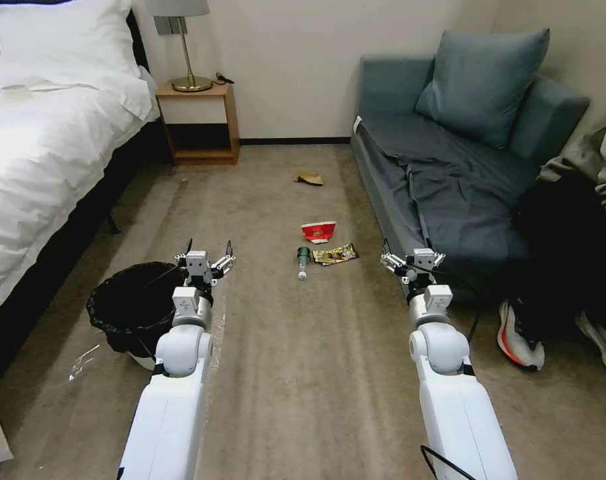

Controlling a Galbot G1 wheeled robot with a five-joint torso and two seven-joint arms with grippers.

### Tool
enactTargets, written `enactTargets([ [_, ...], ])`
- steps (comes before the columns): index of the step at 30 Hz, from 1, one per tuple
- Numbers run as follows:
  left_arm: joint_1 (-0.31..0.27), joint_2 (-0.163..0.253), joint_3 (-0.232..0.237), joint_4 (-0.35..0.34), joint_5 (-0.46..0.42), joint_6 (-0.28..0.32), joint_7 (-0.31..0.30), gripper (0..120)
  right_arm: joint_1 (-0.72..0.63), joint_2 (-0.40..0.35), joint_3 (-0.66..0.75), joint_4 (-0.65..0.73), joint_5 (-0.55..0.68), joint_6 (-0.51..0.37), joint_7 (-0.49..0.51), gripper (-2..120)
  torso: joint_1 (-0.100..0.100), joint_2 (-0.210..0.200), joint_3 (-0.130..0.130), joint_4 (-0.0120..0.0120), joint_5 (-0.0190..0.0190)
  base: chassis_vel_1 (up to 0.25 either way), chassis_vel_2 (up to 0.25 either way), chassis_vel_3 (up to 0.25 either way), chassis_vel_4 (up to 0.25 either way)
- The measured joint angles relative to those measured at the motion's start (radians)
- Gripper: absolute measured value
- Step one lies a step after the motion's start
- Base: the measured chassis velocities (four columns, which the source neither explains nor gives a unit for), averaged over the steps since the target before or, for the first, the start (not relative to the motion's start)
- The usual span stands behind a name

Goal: Pick up the trash bin, then pick up the garbage on the floor and place it into the trash bin.

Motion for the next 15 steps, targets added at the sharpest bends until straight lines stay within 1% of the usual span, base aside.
enactTargets([
  [15,0.000,0.000,0.000,0.000,0.000,0.000,0.000,98,0.000,0.000,0.000,0.000,0.000,0.000,0.000,100,0.000,0.000,0.000,0.0000,0.0000,0.000,0.000,0.000,0.000],
])
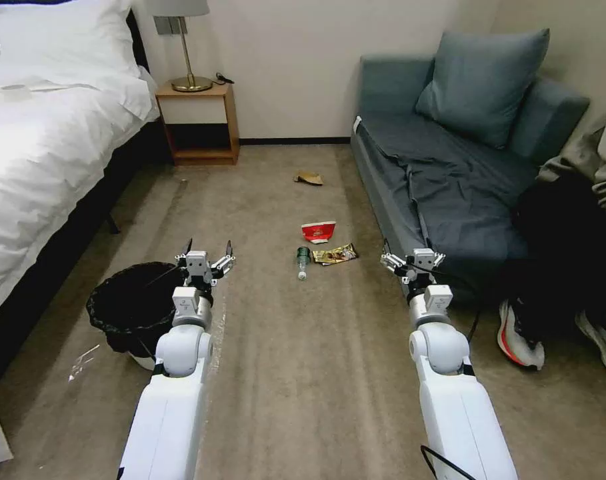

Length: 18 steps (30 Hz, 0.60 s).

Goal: Pick up the trash bin, then pick up the garbage on the floor and place it into the trash bin.

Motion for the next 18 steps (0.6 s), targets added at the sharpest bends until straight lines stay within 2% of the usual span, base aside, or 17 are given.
enactTargets([
  [18,0.000,0.000,0.000,0.000,0.000,0.000,0.000,98,0.000,0.000,0.000,0.000,0.000,0.000,0.000,100,0.000,0.000,0.000,0.0000,0.0000,0.000,0.000,0.000,0.000],
])
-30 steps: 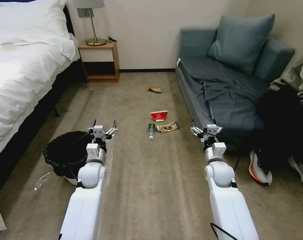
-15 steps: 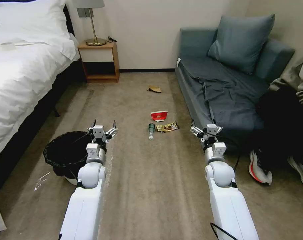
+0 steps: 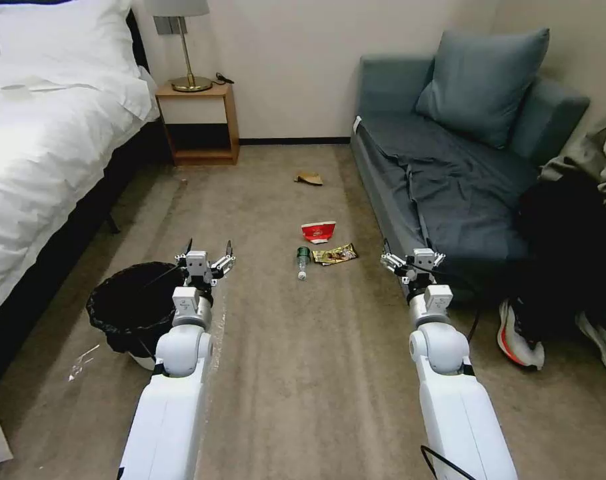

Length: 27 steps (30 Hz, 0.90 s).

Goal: Pick up the trash bin, then pick up the garbage on the floor and place it into the trash bin.

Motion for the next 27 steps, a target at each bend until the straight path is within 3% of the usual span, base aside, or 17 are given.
enactTargets([
  [27,0.002,0.001,-0.001,-0.002,-0.002,0.000,0.000,98,-0.003,-0.001,0.000,0.004,0.001,0.004,0.000,100,0.000,0.000,0.000,0.0000,0.0000,0.000,0.000,0.000,0.000],
])
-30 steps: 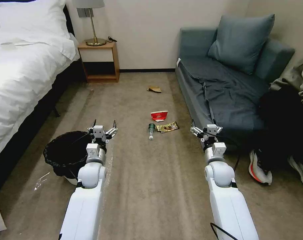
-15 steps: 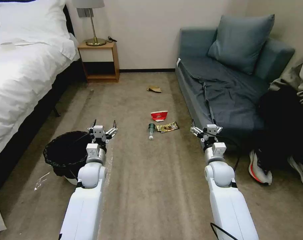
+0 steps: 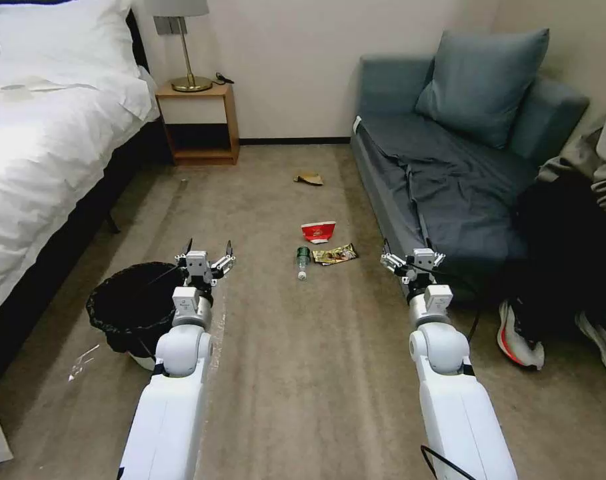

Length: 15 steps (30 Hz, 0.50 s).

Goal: Pick up the trash bin, then pick up the garbage on the floor and place it into the trash bin.

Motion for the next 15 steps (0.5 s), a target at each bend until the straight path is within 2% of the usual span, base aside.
enactTargets([
  [2,0.009,0.008,-0.007,-0.018,-0.012,-0.001,0.000,100,-0.014,-0.004,0.000,0.018,0.008,0.018,0.001,100,0.000,0.000,0.000,0.0000,-0.0003,0.000,0.000,0.000,0.000],
  [3,0.033,0.029,-0.030,-0.063,-0.039,-0.007,-0.004,100,-0.053,-0.018,0.002,0.066,0.028,0.067,0.005,100,0.000,0.000,0.000,0.0000,0.0000,0.000,0.000,0.000,0.000],
  [4,0.033,0.029,-0.030,-0.063,-0.039,-0.007,-0.004,100,-0.053,-0.018,0.002,0.066,0.028,0.067,0.005,100,0.000,0.000,0.000,0.0000,0.0000,0.000,0.000,0.000,0.000],
  [6,0.085,0.078,-0.077,-0.166,-0.103,-0.022,-0.013,100,-0.144,-0.049,0.007,0.179,0.076,0.185,0.018,100,0.000,0.000,0.000,0.0001,-0.0001,0.000,0.000,0.000,0.000],
  [7,0.085,0.078,-0.077,-0.166,-0.103,-0.022,-0.013,100,-0.144,-0.049,0.007,0.179,0.076,0.185,0.018,100,0.000,0.000,0.000,0.0001,-0.0001,0.000,0.000,0.000,0.000],
  [9,0.127,0.117,-0.115,-0.248,-0.154,-0.033,-0.020,100,-0.199,-0.067,0.011,0.248,0.105,0.256,0.026,100,0.000,0.000,0.000,-0.0002,-0.0003,0.000,0.000,0.000,0.000],
  [10,0.127,0.117,-0.115,-0.248,-0.154,-0.033,-0.020,100,-0.199,-0.067,0.011,0.248,0.105,0.256,0.026,100,0.000,0.000,0.000,-0.0002,-0.0003,0.000,0.000,0.000,0.000],
  [11,0.151,0.138,-0.136,-0.294,-0.184,-0.040,-0.024,100,-0.209,-0.083,-0.008,0.277,0.120,0.250,0.054,100,0.000,0.000,0.000,-0.0006,0.0000,0.000,0.000,0.000,0.000],
  [12,0.151,0.138,-0.136,-0.294,-0.184,-0.040,-0.024,100,-0.209,-0.083,-0.008,0.277,0.120,0.250,0.054,100,0.000,0.000,0.000,-0.0006,0.0000,0.000,0.000,0.000,0.000],
  [14,0.195,0.179,-0.178,-0.381,-0.238,-0.054,-0.034,100,-0.211,-0.109,-0.039,0.303,0.126,0.250,0.061,100,0.000,0.000,0.000,0.0007,0.0005,0.000,0.000,0.000,0.000],
  [15,0.195,0.179,-0.178,-0.381,-0.238,-0.054,-0.034,100,-0.211,-0.109,-0.039,0.303,0.126,0.250,0.061,100,0.000,0.000,0.000,0.0007,0.0005,0.000,0.000,0.000,0.000],
])
